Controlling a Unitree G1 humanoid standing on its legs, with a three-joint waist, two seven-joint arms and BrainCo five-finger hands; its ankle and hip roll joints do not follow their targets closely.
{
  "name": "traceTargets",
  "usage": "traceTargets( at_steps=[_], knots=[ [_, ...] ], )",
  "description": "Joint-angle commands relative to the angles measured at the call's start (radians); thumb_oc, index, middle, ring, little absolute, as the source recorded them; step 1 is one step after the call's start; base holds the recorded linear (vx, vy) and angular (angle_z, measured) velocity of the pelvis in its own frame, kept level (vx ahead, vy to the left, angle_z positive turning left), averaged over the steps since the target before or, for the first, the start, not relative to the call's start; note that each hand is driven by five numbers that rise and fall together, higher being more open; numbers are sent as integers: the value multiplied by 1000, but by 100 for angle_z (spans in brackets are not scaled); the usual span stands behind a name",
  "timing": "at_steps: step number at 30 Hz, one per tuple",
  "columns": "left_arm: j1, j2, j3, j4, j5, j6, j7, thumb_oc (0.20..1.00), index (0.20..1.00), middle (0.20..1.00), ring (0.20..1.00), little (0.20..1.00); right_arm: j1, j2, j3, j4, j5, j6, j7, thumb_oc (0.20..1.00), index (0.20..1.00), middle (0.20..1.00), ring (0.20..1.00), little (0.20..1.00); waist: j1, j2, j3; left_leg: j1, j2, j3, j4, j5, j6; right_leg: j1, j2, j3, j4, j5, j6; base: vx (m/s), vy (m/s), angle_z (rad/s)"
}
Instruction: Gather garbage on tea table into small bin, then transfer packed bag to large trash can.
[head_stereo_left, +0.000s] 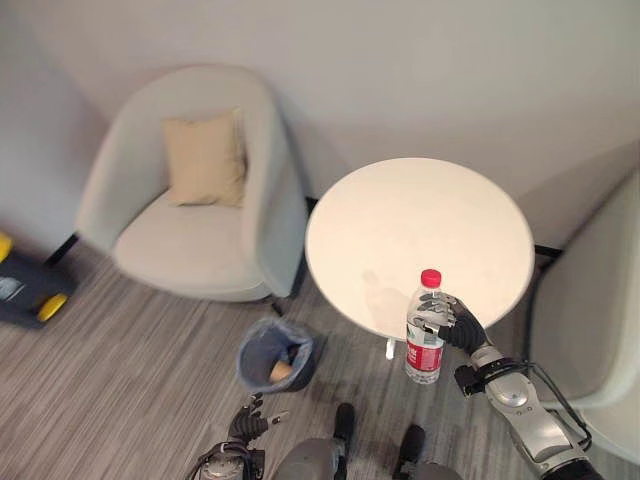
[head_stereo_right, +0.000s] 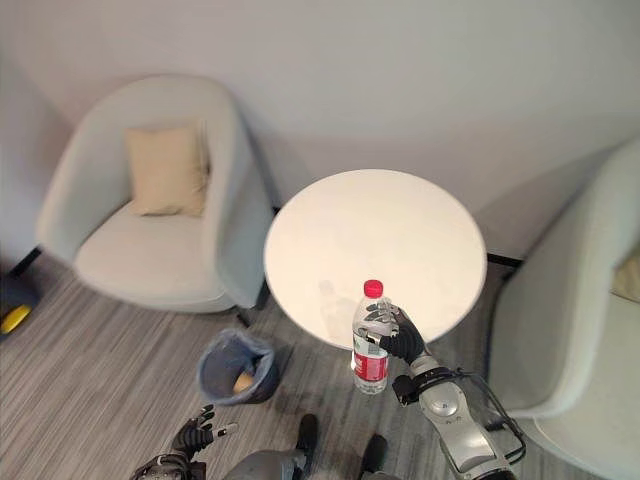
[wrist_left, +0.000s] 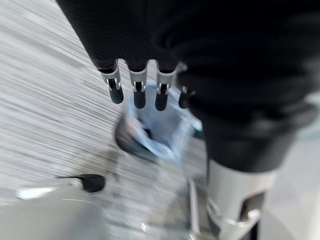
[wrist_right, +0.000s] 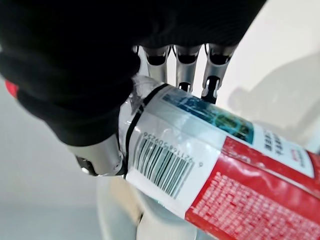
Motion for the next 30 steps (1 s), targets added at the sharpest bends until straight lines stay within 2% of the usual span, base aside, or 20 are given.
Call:
traceTargets(
  at_steps=[1, 3, 5, 8, 10, 12, 14, 15, 18, 23, 25, 30],
  knots=[
    [-23, 62, -16, -37, 5, -25, 0, 1000, 1000, 1000, 1000, 1000, -74, 2, -41, -83, 2, -80, -53, 200, 200, 200, 200, 200, -35, -39, -20, -5, 63, 119, 63, -126, 9, 51, -37, 43, 72, -207, 107, 10, 165, 85],
    [-40, 62, -22, -57, 2, -28, 4, 1000, 1000, 1000, 1000, 1000, -98, -7, -45, -83, -18, -74, -72, 200, 200, 200, 200, 200, -55, -35, -23, 16, 97, 228, 61, -139, 15, 41, -57, -2, 82, -203, 115, 17, 158, 119],
    [-46, 56, -28, -61, 6, -31, 6, 1000, 1000, 1000, 1000, 1000, -120, -7, -43, -77, -32, -66, -80, 200, 200, 200, 200, 200, -62, -32, -30, 20, 102, 250, 79, -149, 21, 50, -70, -19, 92, -200, 123, 120, 244, 74],
    [-47, 59, -30, -55, 29, -29, 6, 1000, 1000, 1000, 1000, 1000, -132, 5, -34, -62, -43, -56, -78, 200, 200, 200, 200, 200, -56, -43, -39, 30, 85, 243, 82, -178, 40, 68, -96, -19, 126, -206, 135, 170, 281, 5],
    [-50, 70, -26, -66, 30, -24, 5, 1000, 1000, 1000, 1000, 1000, -139, 24, -26, -61, -40, -54, -72, 200, 200, 200, 200, 200, -46, -55, -34, 32, 71, 238, 92, -196, 60, 55, -124, -12, 195, -213, 140, 114, 236, 21],
    [-60, 100, -6, -79, 23, -22, 10, 1000, 1000, 1000, 1000, 1000, -151, 48, -11, -58, -37, -55, -66, 200, 200, 200, 200, 200, -30, -70, -20, 36, 57, 234, 102, -221, 83, -5, -163, 10, 318, -205, 163, 116, 225, 19],
    [-68, 106, -4, -89, 14, -21, 19, 1000, 1000, 1000, 1000, 1000, -155, 52, -1, -75, -38, -55, -59, 200, 200, 200, 200, 200, -46, -71, -3, 52, 41, 207, 81, -221, 90, -77, -120, 112, 360, -210, 157, 72, 160, 11],
    [-69, 107, -3, -104, 10, -21, 21, 1000, 1000, 1000, 1000, 1000, -154, 49, -1, -81, -40, -54, -55, 200, 200, 200, 200, 200, -51, -68, 4, 47, 34, 202, 68, -198, 101, -111, -96, 147, 351, -190, 151, -21, 94, 27],
    [-65, 103, -1, -99, 13, -20, 21, 1000, 1000, 1000, 1000, 1000, -153, 45, -2, -86, -42, -56, -55, 200, 200, 200, 200, 200, -54, -66, 12, 59, 19, 169, 51, -196, 107, -131, -77, 182, 323, -180, 147, 49, 47, 69],
    [-62, 100, 3, -90, 15, -17, 21, 1000, 1000, 1000, 1000, 1000, -123, 33, -12, -96, -49, -58, -51, 200, 200, 200, 200, 200, -71, -74, 41, 65, -28, 54, 59, -207, 119, -221, -17, 311, 300, -140, 147, 75, 2, 60],
    [-52, 101, 14, -71, 24, -15, 17, 1000, 1000, 1000, 1000, 1000, -107, 27, -16, -93, -54, -62, -45, 200, 200, 200, 200, 200, -65, -83, 47, 46, -52, 6, 86, -214, 118, -201, -19, 311, 279, -131, 141, 68, -97, 116],
    [-15, 105, 42, -54, 19, -11, 15, 1000, 1000, 1000, 1000, 1000, -105, 3, 2, -94, -58, -62, -22, 200, 200, 200, 200, 200, -45, -87, 36, 33, -58, -20, 102, -218, 97, -166, -11, 292, 218, -126, 129, 75, -93, 40]
  ],
)
